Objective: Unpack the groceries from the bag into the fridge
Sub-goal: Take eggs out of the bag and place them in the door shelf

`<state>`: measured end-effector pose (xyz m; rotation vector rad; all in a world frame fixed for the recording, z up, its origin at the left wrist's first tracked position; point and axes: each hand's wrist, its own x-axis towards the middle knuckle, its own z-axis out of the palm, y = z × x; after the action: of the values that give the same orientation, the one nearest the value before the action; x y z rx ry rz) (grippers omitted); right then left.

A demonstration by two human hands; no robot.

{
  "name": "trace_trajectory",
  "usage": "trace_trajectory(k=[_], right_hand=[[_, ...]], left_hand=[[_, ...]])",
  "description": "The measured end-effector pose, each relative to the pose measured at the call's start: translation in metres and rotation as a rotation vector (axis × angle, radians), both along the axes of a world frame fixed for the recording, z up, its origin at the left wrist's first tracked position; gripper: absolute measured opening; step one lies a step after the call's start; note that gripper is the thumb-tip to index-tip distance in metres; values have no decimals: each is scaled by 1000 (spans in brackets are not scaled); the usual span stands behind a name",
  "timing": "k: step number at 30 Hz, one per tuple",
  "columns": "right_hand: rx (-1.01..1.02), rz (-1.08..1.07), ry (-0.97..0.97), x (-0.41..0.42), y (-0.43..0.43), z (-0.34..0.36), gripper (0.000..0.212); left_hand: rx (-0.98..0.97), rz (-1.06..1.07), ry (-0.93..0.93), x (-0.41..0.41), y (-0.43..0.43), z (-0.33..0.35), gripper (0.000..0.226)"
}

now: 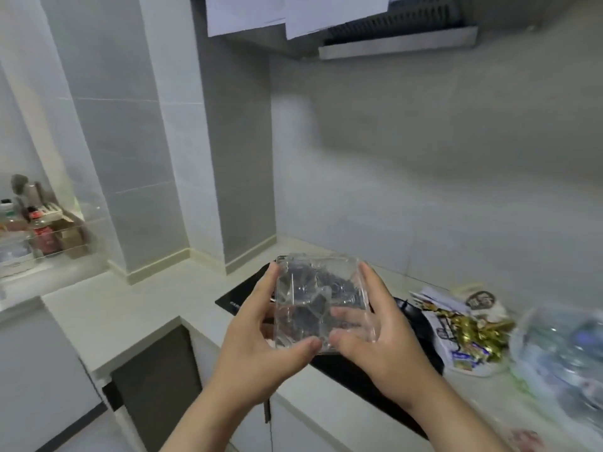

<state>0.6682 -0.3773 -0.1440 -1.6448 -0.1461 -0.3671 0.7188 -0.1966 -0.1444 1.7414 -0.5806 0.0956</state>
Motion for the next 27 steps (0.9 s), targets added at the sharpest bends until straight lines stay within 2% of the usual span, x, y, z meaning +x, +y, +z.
trace_trajectory(k=[5, 14, 27], right_hand=[[22, -142, 3, -16, -43, -7, 93], [-5, -243, 28, -5, -87, -7, 93], [-25, -384, 53, 33, -102, -6, 94]], left_hand=[[12, -145, 13, 9, -51, -6, 102], [9, -254, 20, 39, -106, -5, 100], [18, -378, 15, 100, -134, -6, 101]])
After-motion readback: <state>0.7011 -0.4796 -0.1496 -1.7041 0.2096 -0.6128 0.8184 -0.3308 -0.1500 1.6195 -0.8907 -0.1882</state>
